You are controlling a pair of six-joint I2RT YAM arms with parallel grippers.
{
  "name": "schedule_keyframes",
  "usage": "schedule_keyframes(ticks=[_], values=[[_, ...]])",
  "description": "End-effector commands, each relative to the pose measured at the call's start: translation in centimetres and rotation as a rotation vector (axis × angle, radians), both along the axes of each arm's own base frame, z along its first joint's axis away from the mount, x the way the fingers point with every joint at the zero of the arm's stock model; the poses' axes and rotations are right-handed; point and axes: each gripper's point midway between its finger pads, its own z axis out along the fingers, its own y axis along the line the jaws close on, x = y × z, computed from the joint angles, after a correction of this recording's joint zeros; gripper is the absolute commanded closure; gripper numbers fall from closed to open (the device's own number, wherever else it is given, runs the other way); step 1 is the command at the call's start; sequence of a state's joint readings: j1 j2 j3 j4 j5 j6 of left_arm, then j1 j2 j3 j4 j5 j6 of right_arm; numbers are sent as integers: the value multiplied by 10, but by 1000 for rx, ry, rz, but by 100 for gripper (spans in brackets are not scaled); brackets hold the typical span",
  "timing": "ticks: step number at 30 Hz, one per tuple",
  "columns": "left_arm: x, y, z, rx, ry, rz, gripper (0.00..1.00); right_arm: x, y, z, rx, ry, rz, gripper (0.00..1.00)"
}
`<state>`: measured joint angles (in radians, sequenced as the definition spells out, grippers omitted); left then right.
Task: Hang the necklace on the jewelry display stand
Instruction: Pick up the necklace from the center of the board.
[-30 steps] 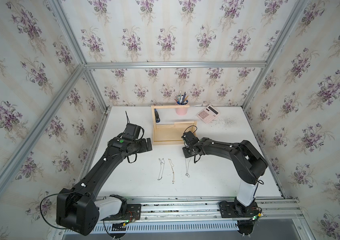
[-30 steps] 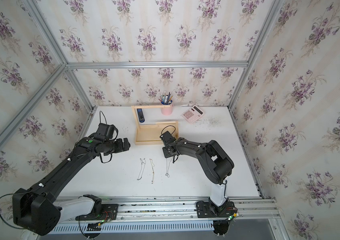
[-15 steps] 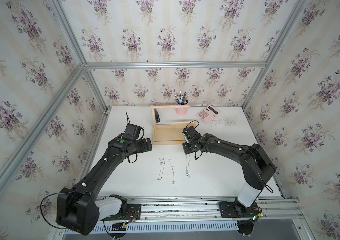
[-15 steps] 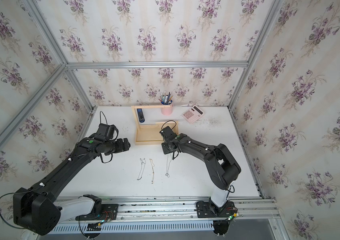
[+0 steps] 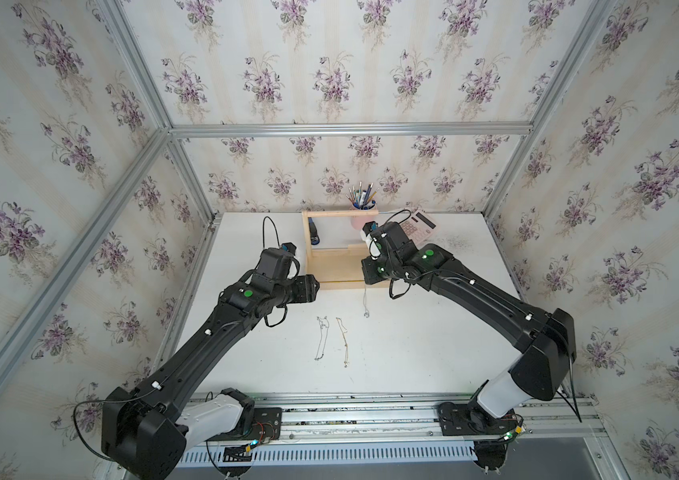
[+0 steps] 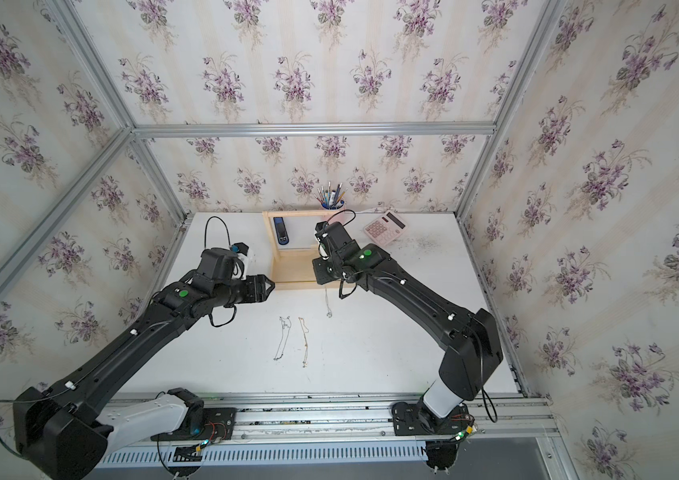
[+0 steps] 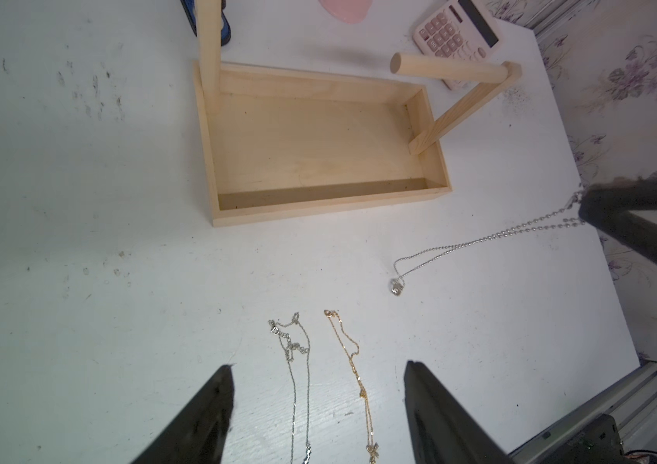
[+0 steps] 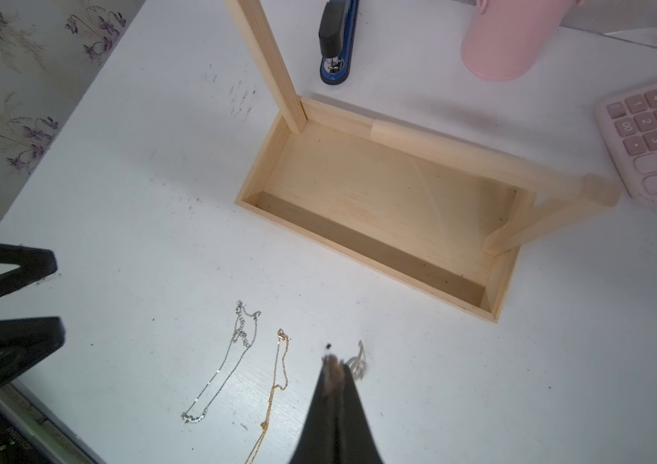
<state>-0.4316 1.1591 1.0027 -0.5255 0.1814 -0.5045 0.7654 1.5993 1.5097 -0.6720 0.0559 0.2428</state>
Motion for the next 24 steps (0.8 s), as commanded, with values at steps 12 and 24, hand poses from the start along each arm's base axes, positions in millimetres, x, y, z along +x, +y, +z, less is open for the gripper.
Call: schedule_keyframes(ticks=[12, 24], values=[[10, -22, 76, 14, -200, -96, 32, -24, 16, 85, 49, -78, 99, 100], [-5, -63, 119, -33, -331, -264, 34, -38, 30, 117, 153, -76, 182, 100]])
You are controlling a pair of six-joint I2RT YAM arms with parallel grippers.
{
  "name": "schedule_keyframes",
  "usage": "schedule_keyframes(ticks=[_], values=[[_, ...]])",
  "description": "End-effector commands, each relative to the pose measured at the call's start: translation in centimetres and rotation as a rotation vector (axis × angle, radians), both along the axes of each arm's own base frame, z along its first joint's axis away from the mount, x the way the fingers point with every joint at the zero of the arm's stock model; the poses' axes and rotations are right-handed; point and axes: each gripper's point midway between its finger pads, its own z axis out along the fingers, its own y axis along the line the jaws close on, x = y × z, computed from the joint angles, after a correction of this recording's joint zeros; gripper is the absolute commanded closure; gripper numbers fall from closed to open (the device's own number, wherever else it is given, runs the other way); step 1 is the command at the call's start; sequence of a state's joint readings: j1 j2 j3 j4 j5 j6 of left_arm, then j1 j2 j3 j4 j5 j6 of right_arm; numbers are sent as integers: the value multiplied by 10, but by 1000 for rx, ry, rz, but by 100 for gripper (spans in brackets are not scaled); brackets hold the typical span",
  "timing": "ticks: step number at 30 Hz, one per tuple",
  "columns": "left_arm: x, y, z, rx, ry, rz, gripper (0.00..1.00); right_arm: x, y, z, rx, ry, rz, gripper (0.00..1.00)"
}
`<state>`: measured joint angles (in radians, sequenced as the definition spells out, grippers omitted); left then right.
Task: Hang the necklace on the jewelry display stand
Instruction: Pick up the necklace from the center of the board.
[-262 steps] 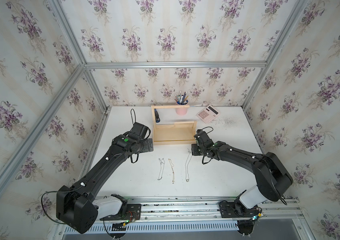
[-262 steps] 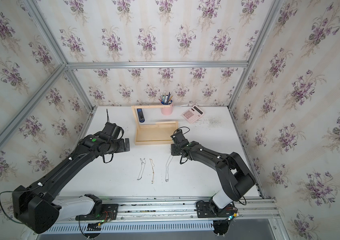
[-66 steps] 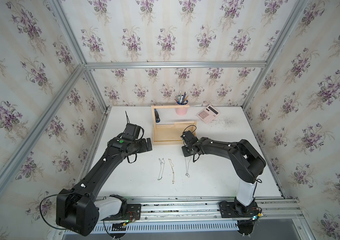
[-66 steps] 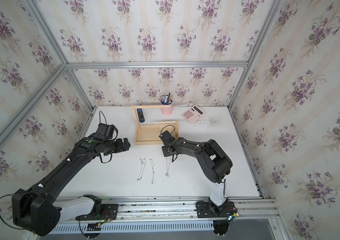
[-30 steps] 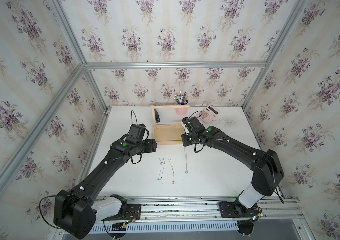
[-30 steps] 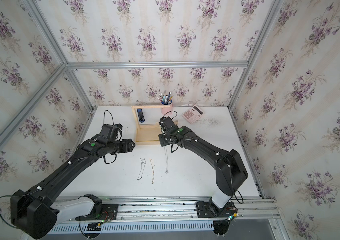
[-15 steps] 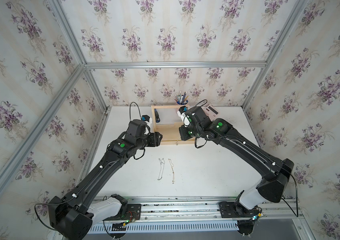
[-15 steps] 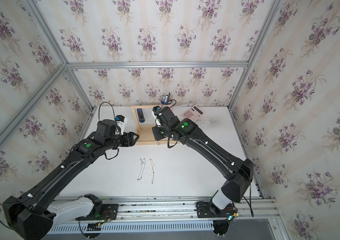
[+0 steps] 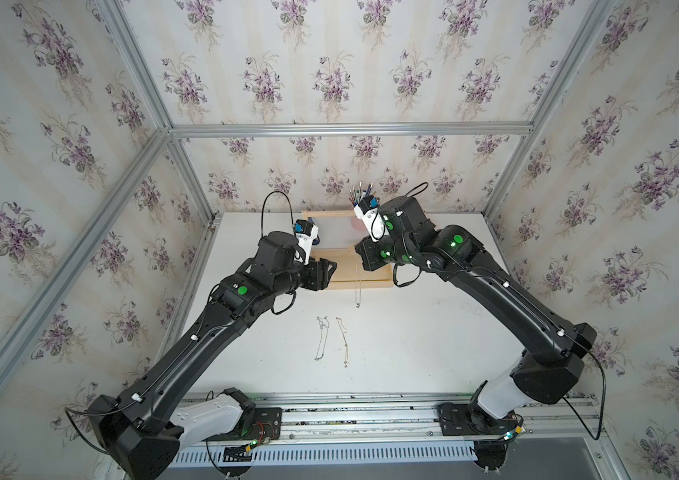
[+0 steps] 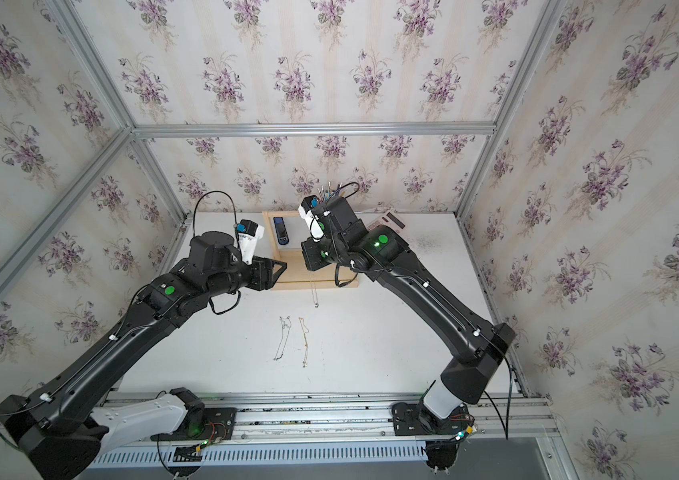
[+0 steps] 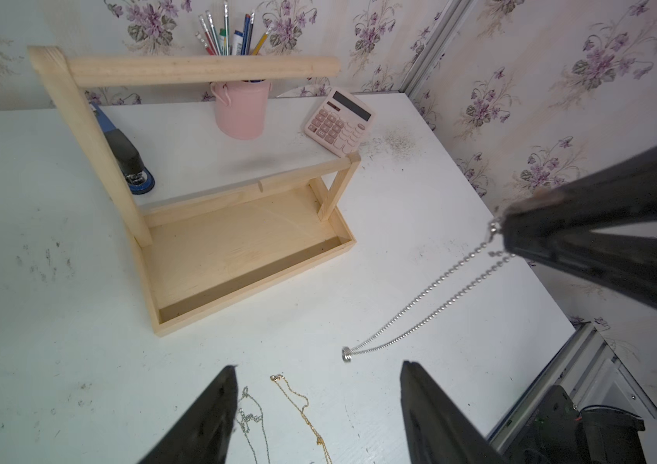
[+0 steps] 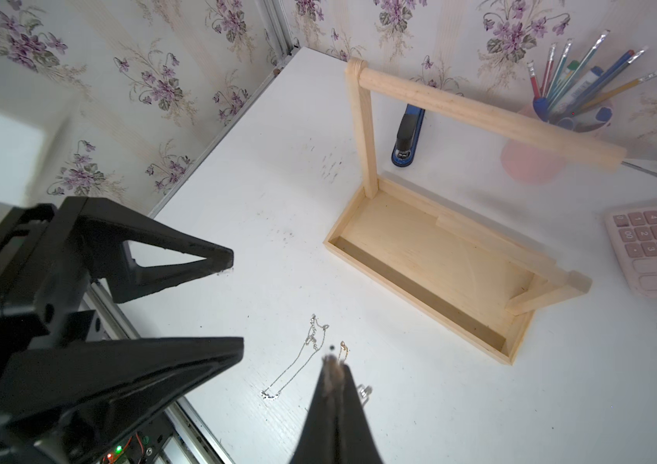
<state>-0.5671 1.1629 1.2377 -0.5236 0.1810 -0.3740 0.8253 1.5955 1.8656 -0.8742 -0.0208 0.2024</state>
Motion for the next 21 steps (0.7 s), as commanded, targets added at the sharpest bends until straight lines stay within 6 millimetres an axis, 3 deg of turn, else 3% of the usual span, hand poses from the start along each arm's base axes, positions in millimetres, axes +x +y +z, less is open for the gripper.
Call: schedule_keyframes(ticks=[1, 9, 21], values=[[-2, -14, 18, -3, -71, -65, 34, -10, 6, 6, 31, 17, 52, 100], [2, -31, 27, 10, -108, -112, 34, -18, 9, 24, 85, 5, 82, 100], [7, -38, 31, 10, -138, -125, 36, -23, 13, 29, 126, 6, 105, 100]])
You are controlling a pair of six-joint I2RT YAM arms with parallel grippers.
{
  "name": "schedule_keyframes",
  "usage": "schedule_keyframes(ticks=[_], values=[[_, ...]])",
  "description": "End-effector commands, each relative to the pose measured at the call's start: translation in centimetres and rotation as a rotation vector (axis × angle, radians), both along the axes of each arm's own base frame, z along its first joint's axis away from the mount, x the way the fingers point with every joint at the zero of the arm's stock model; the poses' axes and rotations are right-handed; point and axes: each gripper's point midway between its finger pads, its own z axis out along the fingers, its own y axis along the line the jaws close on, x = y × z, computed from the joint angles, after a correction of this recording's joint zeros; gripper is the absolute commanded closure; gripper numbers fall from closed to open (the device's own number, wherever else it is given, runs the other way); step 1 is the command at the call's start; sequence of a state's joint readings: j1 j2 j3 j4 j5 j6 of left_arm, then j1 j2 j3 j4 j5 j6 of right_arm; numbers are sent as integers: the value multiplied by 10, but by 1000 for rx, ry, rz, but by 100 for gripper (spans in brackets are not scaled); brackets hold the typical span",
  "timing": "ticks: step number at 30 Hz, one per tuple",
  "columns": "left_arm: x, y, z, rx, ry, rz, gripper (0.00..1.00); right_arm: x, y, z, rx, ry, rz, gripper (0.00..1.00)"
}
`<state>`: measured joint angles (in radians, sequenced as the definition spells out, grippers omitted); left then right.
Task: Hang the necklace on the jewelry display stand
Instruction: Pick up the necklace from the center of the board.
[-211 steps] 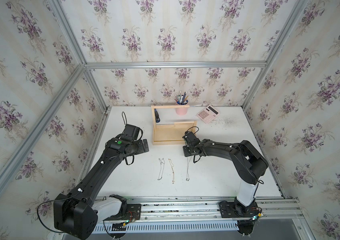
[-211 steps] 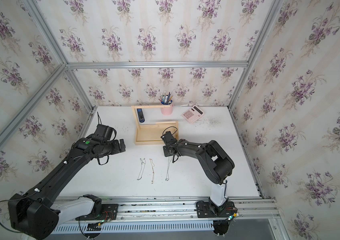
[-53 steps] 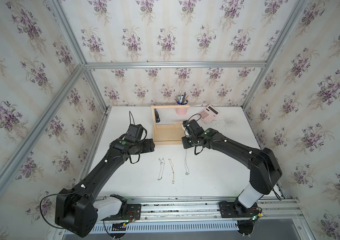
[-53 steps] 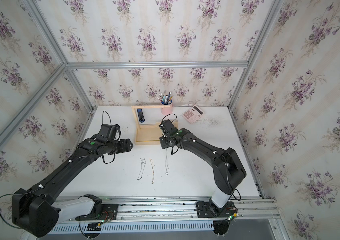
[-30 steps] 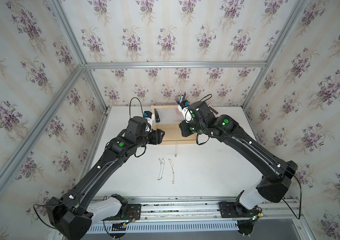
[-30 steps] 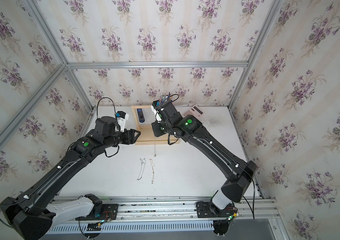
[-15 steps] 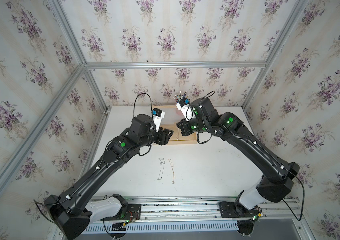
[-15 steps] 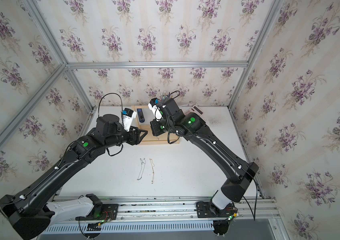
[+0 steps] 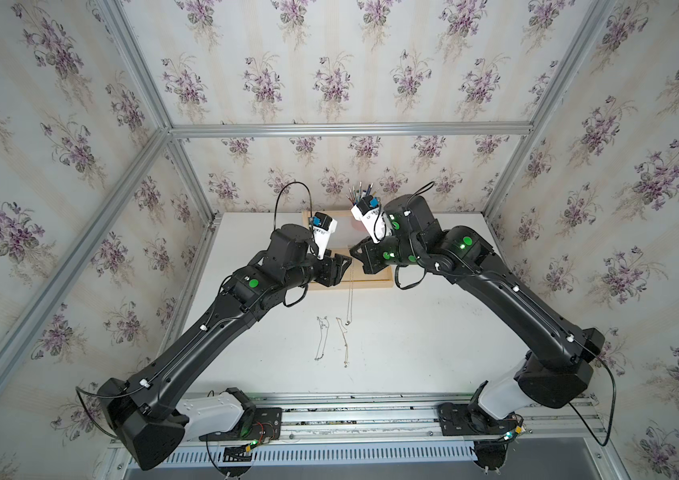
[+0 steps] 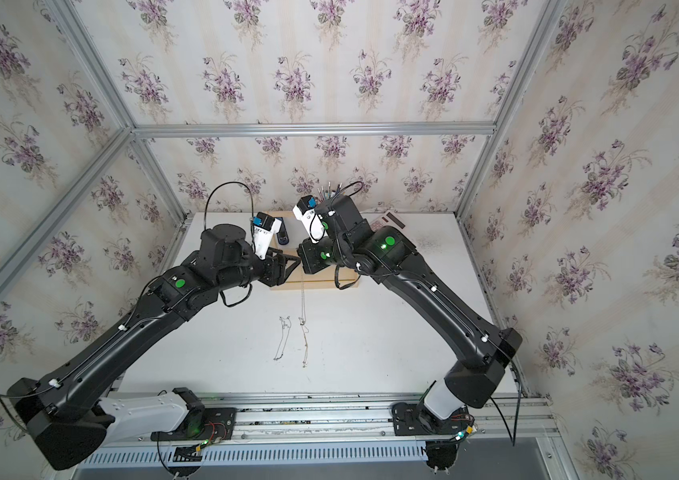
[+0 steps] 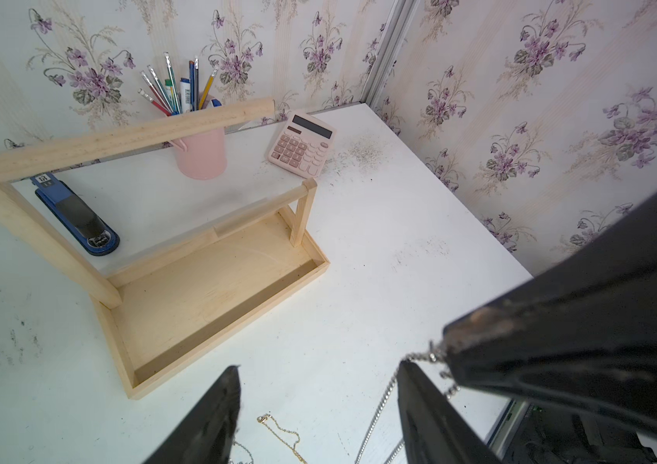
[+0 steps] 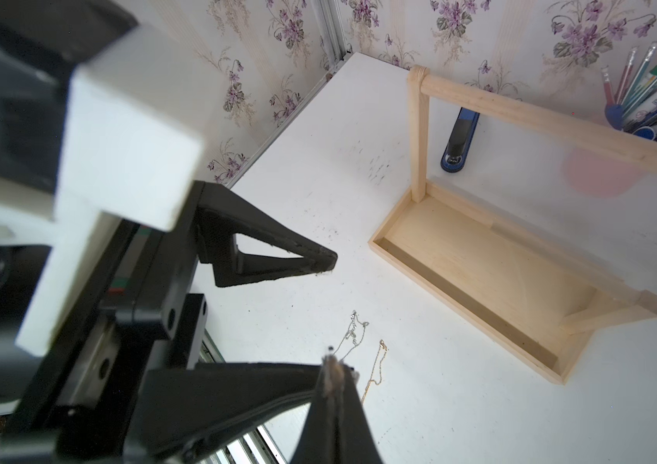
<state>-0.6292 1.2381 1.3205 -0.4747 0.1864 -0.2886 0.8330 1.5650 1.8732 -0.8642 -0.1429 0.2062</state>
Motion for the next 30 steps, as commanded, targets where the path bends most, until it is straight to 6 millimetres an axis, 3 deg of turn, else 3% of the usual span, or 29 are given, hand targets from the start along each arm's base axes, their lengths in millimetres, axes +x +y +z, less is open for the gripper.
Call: schedule_keyframes(ticks=[1, 20, 30], values=[[2, -5, 11, -12, -46, -22, 36, -1, 2, 11, 42, -18, 4, 100], [2, -17, 11, -47, -56, -59, 36, 1, 7, 13, 84, -18, -3, 100], [9, -20, 16, -61, -80, -44, 61, -1, 2, 13, 84, -14, -12, 100]])
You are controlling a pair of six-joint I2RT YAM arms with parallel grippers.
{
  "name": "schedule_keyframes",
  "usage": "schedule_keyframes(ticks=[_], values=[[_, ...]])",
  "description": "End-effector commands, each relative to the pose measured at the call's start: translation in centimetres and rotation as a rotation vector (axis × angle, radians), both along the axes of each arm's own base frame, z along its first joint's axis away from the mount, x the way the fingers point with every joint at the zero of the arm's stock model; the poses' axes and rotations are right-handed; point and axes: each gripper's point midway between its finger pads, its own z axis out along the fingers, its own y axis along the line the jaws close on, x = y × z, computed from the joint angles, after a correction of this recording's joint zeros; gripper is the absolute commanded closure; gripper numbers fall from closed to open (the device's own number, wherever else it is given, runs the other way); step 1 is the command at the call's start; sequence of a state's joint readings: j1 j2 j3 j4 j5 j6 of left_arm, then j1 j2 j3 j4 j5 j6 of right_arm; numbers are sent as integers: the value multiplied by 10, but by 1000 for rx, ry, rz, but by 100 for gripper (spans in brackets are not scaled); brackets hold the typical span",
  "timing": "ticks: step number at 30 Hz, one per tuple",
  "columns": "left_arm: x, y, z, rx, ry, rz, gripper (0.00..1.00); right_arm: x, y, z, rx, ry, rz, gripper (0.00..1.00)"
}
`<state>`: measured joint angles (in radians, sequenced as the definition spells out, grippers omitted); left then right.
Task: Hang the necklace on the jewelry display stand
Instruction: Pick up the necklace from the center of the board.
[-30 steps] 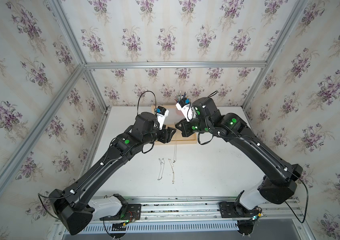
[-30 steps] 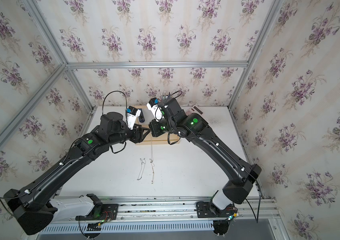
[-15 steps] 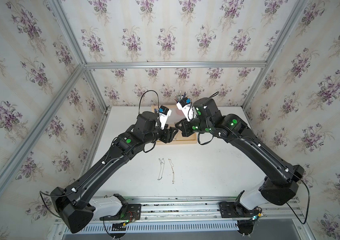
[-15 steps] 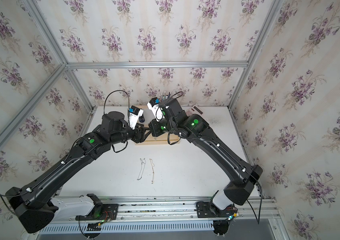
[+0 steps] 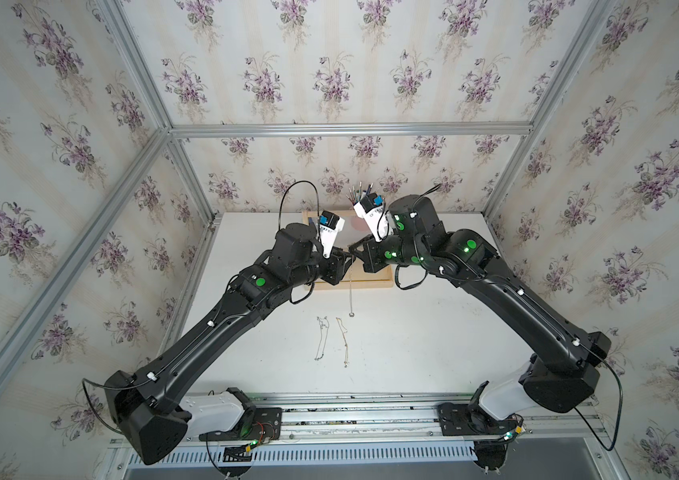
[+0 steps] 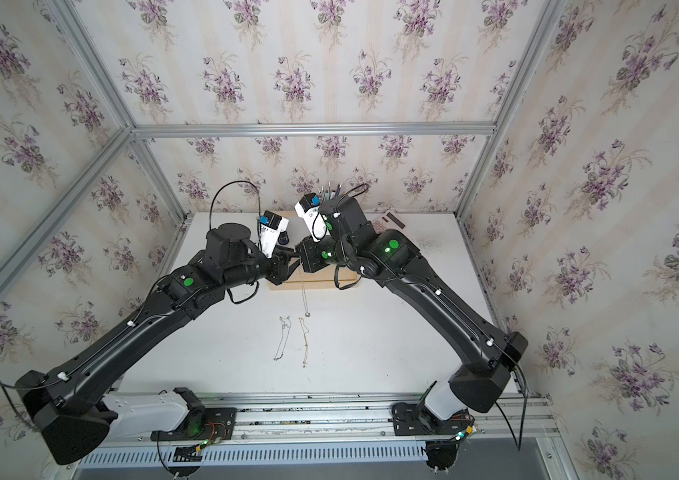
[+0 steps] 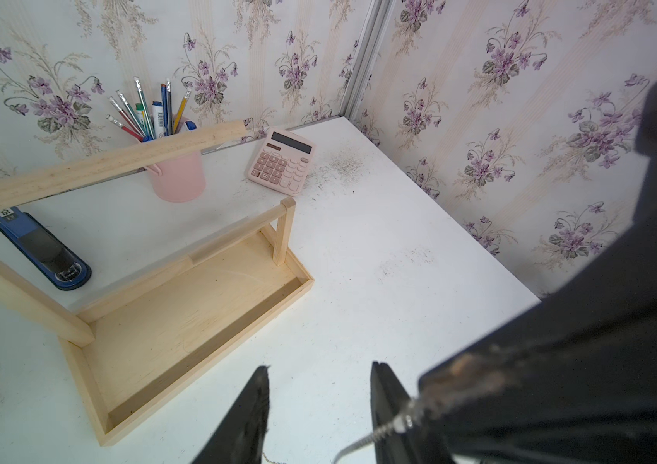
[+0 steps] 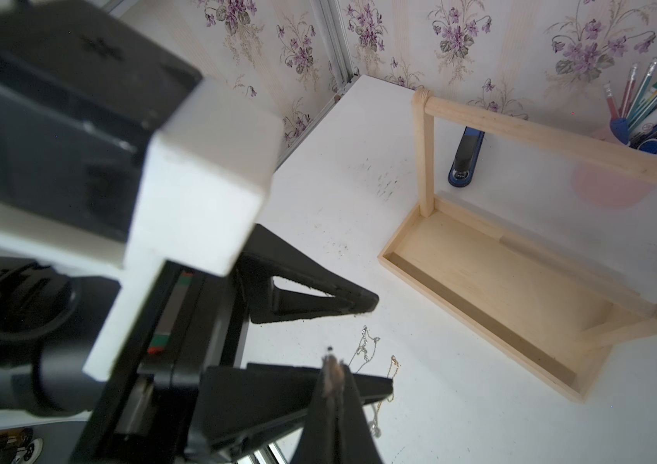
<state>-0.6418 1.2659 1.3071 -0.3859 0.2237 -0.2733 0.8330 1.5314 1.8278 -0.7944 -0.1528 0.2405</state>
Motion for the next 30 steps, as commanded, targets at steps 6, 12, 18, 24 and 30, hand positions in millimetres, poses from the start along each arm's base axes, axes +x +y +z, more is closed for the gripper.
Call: schedule_keyframes(ticks=[6, 12, 18, 24, 30], values=[[5, -6, 16, -41, -43, -8, 75, 1, 4, -2, 23, 4, 1, 100], [2, -6, 23, -44, -54, -22, 92, 5, 5, -10, 14, 4, -8, 99], [0, -4, 33, -43, -67, -24, 99, 8, 6, -12, 16, -6, -12, 90], [-1, -3, 41, -49, -79, -22, 99, 10, 3, -4, 41, -47, -25, 79], [-4, -3, 49, -49, -89, -35, 99, 12, 2, -8, 49, -42, -43, 68]])
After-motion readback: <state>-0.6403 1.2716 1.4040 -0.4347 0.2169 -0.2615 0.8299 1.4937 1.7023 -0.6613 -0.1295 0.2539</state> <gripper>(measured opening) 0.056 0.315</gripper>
